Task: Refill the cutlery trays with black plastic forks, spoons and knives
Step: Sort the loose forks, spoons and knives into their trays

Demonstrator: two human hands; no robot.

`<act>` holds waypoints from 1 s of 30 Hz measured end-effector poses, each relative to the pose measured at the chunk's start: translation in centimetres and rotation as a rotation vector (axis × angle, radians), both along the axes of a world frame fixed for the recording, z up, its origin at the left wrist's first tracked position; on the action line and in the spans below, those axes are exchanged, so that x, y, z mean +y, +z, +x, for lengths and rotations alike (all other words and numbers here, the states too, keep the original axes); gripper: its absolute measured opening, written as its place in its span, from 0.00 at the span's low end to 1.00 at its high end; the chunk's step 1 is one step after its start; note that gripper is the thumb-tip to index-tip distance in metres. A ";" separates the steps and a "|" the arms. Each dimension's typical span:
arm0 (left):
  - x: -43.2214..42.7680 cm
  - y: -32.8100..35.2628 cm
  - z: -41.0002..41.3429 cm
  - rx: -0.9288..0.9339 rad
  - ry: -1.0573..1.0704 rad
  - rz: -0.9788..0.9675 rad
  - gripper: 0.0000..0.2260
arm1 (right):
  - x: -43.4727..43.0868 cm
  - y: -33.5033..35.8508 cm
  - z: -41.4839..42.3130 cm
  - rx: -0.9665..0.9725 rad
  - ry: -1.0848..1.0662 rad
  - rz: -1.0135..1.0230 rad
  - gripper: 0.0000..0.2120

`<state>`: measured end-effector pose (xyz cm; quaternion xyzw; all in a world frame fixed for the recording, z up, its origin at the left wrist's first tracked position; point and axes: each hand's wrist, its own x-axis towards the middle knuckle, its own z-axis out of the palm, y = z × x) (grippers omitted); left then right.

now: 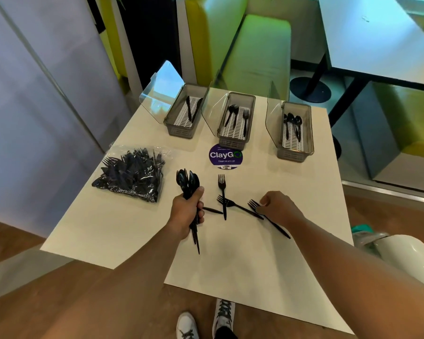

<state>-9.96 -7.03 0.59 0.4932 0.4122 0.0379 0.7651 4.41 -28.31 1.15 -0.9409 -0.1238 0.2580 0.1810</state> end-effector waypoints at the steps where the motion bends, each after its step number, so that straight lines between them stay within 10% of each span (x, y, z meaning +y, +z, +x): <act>1: 0.1 -0.1 -0.1 -0.001 0.000 0.002 0.12 | 0.2 -0.2 -0.2 0.006 0.004 -0.013 0.06; 23: 2.3 -1.0 -2.0 -0.010 0.059 0.008 0.13 | 6.5 -2.6 -1.9 -0.138 0.328 -0.035 0.17; 30: 3.0 -0.8 -2.1 -0.019 0.067 0.013 0.11 | 7.1 -3.2 -0.7 -0.214 0.109 -0.028 0.09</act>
